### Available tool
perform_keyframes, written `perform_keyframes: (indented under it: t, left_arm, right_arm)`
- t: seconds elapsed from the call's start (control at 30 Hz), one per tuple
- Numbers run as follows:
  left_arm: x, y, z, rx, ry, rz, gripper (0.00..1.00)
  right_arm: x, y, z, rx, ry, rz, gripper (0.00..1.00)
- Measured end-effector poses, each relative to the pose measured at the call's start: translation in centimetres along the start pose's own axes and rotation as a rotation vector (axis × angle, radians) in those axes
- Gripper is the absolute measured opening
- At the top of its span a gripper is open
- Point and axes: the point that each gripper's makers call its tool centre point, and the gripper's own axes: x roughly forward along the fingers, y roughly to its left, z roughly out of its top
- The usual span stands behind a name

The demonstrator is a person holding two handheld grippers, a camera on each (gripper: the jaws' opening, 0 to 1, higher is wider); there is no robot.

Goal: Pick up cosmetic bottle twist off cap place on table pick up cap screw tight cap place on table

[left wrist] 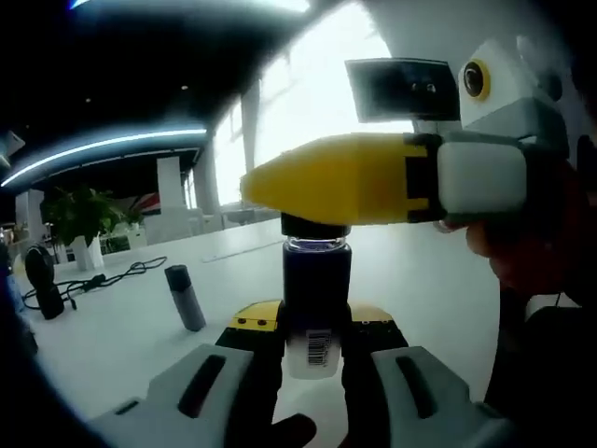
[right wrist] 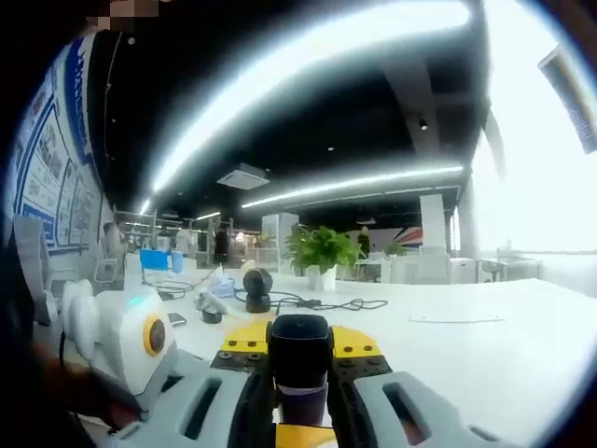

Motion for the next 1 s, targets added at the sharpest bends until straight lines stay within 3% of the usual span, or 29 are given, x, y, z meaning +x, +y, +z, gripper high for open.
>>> perform_keyframes:
  t: [0.17,0.3,0.6,1.0]
  left_arm:
    - [0.0,-0.3,-0.1,0.016,0.001,-0.029,0.13]
    - [0.0,-0.8,-0.1,0.001,-0.005,-0.093,0.13]
    - [-0.7,-2.8,-0.1,-0.069,-0.028,-0.354,0.13]
    - [-1.1,-3.0,0.8,-0.084,-0.062,-0.440,0.13]
  right_arm:
    - [-0.5,0.1,-0.1,0.007,0.010,0.039,0.15]
    - [-0.9,0.3,-0.2,0.025,0.023,0.090,0.15]
    - [-2.0,1.0,0.1,0.063,0.023,0.228,0.15]
    - [-2.7,2.1,0.9,0.057,0.014,0.322,0.15]
